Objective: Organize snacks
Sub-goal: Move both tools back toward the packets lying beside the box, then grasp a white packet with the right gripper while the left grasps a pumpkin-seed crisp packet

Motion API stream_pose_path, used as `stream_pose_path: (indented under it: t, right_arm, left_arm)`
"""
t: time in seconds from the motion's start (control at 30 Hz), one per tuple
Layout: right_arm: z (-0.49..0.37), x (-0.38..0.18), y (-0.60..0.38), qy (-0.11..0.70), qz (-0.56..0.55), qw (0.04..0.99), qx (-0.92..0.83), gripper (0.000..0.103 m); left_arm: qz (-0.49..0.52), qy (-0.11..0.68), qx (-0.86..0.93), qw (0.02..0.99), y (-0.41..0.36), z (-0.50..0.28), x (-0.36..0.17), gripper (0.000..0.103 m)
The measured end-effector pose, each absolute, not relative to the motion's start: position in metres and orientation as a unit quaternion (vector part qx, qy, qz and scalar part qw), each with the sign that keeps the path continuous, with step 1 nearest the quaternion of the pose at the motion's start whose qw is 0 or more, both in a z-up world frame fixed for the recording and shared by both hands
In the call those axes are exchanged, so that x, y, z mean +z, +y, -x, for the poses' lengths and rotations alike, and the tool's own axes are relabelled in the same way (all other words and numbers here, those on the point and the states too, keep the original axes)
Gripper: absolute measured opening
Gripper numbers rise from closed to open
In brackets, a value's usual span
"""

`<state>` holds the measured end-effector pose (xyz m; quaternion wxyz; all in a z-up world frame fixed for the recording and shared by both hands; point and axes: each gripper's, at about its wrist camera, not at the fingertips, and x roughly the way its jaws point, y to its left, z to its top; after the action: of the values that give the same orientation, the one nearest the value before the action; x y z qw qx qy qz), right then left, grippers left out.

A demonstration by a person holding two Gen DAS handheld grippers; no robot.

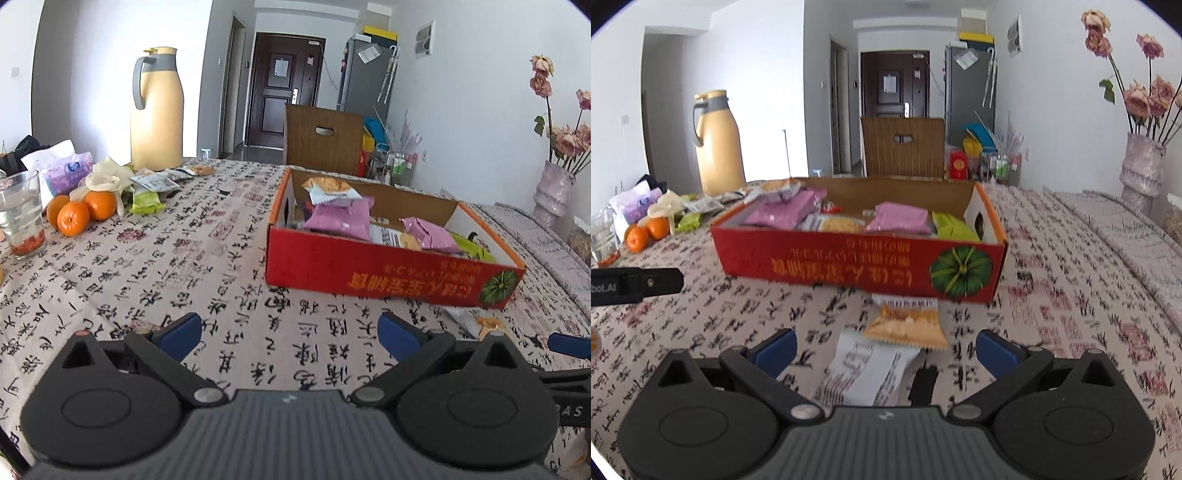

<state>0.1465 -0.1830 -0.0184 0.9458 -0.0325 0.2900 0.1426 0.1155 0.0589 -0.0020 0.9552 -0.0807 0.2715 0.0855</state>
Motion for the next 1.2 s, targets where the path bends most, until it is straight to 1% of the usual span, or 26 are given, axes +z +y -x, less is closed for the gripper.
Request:
stream_pose_path:
  t: [0.2, 0.3, 0.37, 0.43, 0.47, 0.5, 0.57, 0.63, 0.73, 0.93, 1.2]
  right_arm:
    - [-0.155, -0.028, -0.179, 0.312, 0.024, 0.941, 0.131, 0.103]
    - [-0.162, -0.034, -0.172, 0.325, 0.021, 0.937, 0.125, 0.100]
    - [-0.164, -0.038, -0.167, 0.331, 0.024, 0.935, 0.127, 0.094]
    - [-0.166, -0.042, -0.163, 0.336, 0.031, 0.933, 0.125, 0.084]
    - [-0.167, -0.044, -0.162, 0.340, 0.033, 0.932, 0.123, 0.081]
    - [-0.168, -0.047, -0.161, 0.343, 0.034, 0.931, 0.118, 0.074]
    - [-0.166, -0.048, -0.162, 0.336, 0.035, 0.935, 0.110, 0.072]
    - [-0.165, -0.047, -0.162, 0.333, 0.032, 0.935, 0.115, 0.056]
    - [-0.163, -0.047, -0.164, 0.330, 0.030, 0.936, 0.121, 0.049]
    - [-0.159, -0.044, -0.170, 0.326, 0.017, 0.936, 0.130, 0.045]
    - [-0.138, -0.028, -0.183, 0.291, 0.006, 0.946, 0.146, 0.045]
  left_arm:
    - [0.081, 0.279, 0.081, 0.953, 0.057, -0.118, -0.006, 0.103]
    - [0.080, 0.284, 0.079, 0.952, 0.055, -0.120, -0.009, 0.103]
    - [0.079, 0.287, 0.078, 0.952, 0.054, -0.121, -0.010, 0.103]
    - [0.078, 0.289, 0.077, 0.951, 0.053, -0.122, -0.012, 0.103]
    - [0.078, 0.291, 0.076, 0.951, 0.053, -0.122, -0.012, 0.103]
    - [0.079, 0.291, 0.075, 0.950, 0.052, -0.121, -0.013, 0.103]
    - [0.079, 0.293, 0.075, 0.950, 0.052, -0.122, -0.014, 0.103]
    - [0.078, 0.296, 0.074, 0.949, 0.052, -0.122, -0.015, 0.103]
    - [0.078, 0.299, 0.073, 0.948, 0.050, -0.122, -0.016, 0.103]
    - [0.077, 0.301, 0.075, 0.948, 0.048, -0.121, -0.015, 0.103]
    - [0.074, 0.302, 0.077, 0.947, 0.039, -0.123, -0.008, 0.103]
